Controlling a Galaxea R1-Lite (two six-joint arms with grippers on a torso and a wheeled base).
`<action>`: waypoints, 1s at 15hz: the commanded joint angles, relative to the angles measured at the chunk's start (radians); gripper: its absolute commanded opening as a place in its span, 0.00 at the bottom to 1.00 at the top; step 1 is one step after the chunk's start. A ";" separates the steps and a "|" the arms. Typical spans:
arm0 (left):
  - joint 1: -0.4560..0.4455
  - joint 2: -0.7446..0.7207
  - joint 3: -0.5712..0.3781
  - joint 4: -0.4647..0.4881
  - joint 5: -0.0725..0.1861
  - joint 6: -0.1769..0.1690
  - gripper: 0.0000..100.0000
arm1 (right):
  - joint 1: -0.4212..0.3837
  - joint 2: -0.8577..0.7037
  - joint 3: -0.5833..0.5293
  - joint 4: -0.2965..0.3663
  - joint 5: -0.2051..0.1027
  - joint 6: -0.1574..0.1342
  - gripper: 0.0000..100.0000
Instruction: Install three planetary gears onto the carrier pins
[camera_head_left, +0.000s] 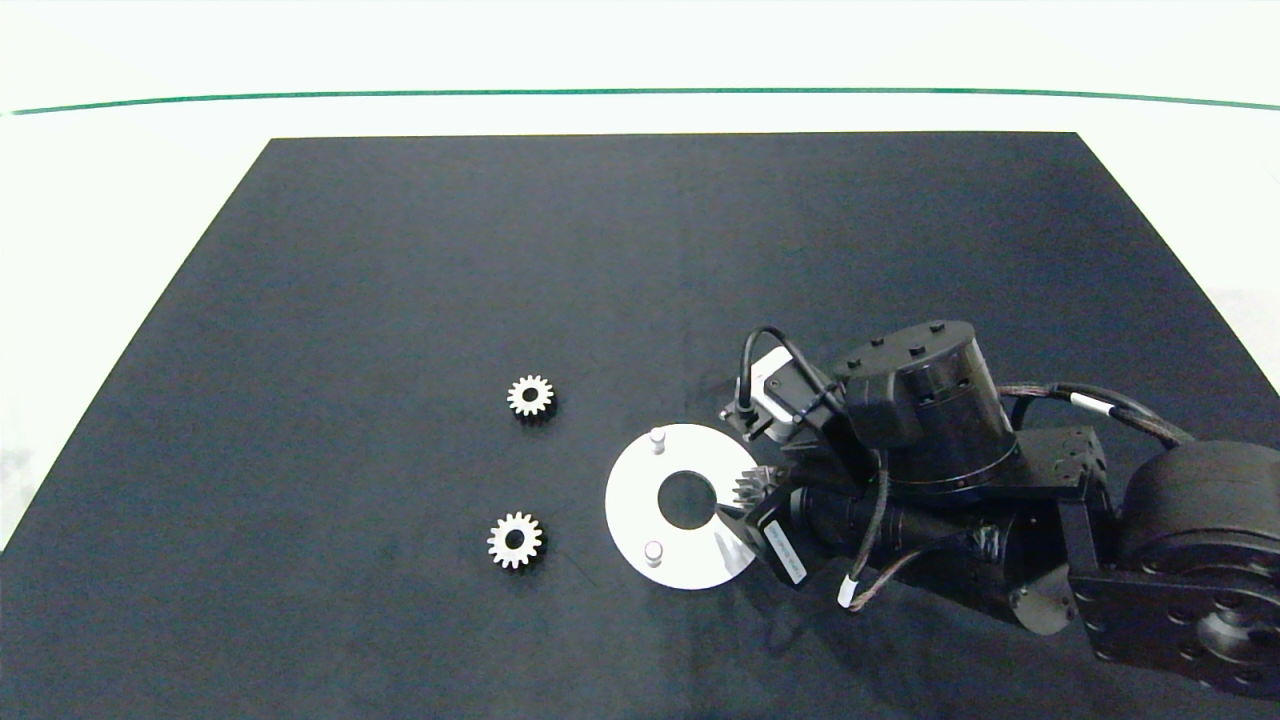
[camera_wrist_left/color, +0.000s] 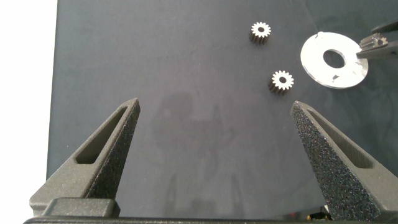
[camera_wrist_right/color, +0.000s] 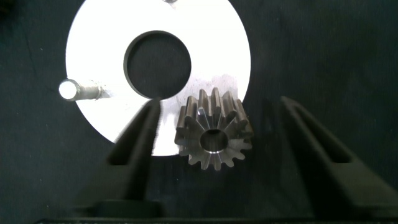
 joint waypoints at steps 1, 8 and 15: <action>-0.001 0.003 -0.002 0.002 0.001 0.001 1.00 | -0.001 0.000 -0.011 -0.002 -0.003 -0.001 1.00; -0.002 0.007 -0.002 0.003 0.001 0.001 1.00 | 0.008 -0.132 -0.017 0.021 -0.003 -0.006 1.00; -0.001 0.013 -0.006 0.002 0.001 0.001 1.00 | -0.050 -0.229 0.009 0.106 -0.003 -0.007 1.00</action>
